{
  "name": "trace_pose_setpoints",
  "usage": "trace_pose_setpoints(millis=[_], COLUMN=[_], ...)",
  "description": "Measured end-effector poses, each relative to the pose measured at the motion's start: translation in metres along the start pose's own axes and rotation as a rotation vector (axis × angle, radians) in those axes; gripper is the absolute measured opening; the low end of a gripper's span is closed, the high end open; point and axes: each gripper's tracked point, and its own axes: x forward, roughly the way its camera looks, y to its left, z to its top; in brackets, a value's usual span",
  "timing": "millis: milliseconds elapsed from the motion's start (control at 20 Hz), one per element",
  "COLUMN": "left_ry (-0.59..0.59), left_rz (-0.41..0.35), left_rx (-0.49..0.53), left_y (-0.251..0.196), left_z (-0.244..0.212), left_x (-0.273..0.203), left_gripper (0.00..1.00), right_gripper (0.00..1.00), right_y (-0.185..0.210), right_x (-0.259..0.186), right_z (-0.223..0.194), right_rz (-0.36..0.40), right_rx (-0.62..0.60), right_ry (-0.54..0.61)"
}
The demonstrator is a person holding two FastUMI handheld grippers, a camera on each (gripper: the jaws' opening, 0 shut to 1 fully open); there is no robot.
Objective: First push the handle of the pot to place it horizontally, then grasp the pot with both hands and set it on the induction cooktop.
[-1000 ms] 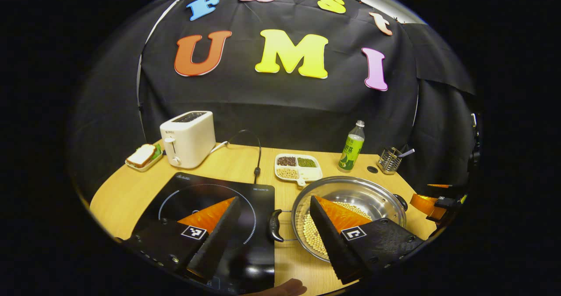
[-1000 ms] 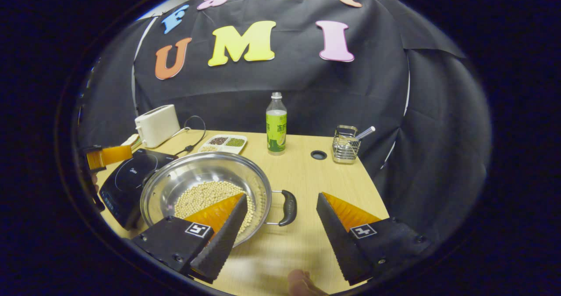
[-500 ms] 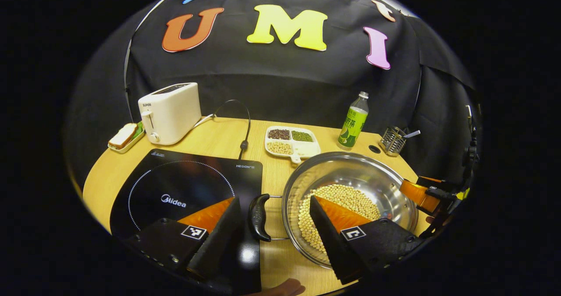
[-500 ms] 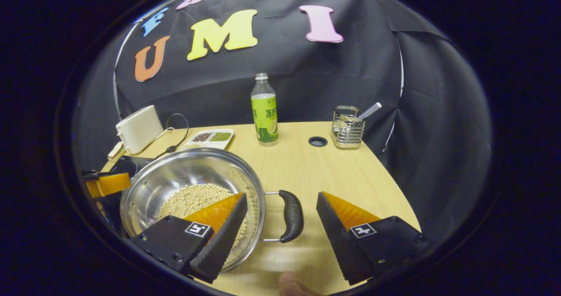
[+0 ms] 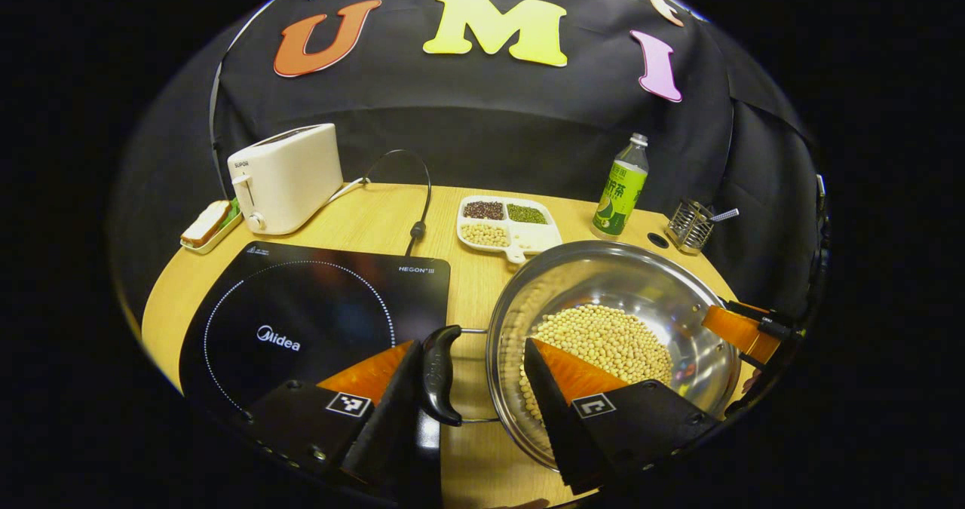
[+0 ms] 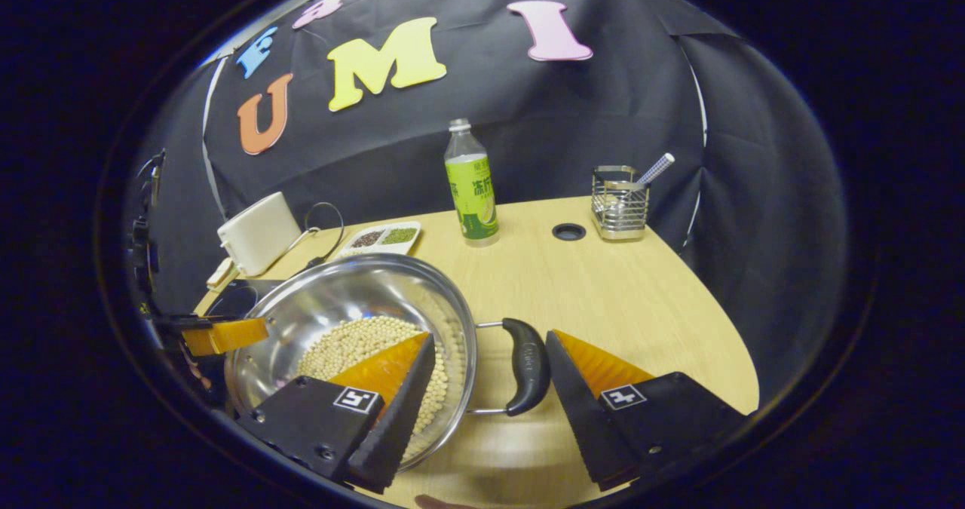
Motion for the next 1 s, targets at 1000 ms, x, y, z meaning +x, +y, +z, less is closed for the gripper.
trace_pose_setpoints(millis=[1000], left_ry=[0.098], left_rz=[-0.018], left_rx=[0.09], left_y=[0.007], left_z=[-0.015], left_x=[-0.014], left_gripper=[0.62], right_gripper=[0.62], right_y=[-0.006], right_x=[-0.023], right_z=[-0.026], right_rz=[-0.093], right_rx=[-0.002], right_ry=[0.181])
